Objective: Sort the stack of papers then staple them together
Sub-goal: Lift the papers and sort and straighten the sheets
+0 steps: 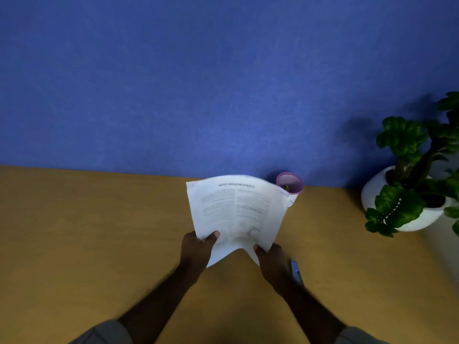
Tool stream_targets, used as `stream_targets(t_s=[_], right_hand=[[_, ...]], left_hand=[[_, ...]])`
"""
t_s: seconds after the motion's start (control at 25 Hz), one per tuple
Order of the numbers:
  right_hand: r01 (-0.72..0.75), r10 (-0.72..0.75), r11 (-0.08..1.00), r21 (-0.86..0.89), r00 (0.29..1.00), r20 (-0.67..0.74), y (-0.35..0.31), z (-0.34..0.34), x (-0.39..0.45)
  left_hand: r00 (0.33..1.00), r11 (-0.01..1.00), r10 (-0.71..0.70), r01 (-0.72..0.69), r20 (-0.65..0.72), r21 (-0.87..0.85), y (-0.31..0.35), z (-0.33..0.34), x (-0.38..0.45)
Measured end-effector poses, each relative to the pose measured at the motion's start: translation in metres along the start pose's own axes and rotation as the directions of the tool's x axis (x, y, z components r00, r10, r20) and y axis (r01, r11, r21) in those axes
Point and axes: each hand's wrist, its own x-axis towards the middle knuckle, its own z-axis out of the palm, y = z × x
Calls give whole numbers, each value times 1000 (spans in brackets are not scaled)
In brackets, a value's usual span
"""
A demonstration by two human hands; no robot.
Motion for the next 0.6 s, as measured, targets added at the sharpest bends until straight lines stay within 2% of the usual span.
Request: stream_targets(t_s=[0.08, 0.16, 0.28, 0.36, 0.48, 0.6], right_hand=[[30, -32, 998, 62, 999, 31, -8, -7, 7], [82, -93, 985, 153, 993, 66, -19, -23, 12], [116, -138, 977, 179, 984, 115, -36, -48, 18], [82, -122, 960, 267, 983, 136, -45, -60, 19], [-22, -60, 894, 447, 984, 169, -57, -70, 20], [-140, -30, 776, 615, 966, 258, -62, -70, 18]], left_hand=[[999, 998, -46, 46, -12, -36, 8, -3, 5], [994, 992, -100, 103, 52, -66, 15, -11, 10], [945, 981, -127, 165, 302, -103, 23, -30, 16], [897, 982, -101, 159, 431, -102, 27, -40, 19], [879, 928, -158, 287, 450, -236, 29, -44, 25], [884, 783, -244, 422, 399, -457, 27, -41, 25]])
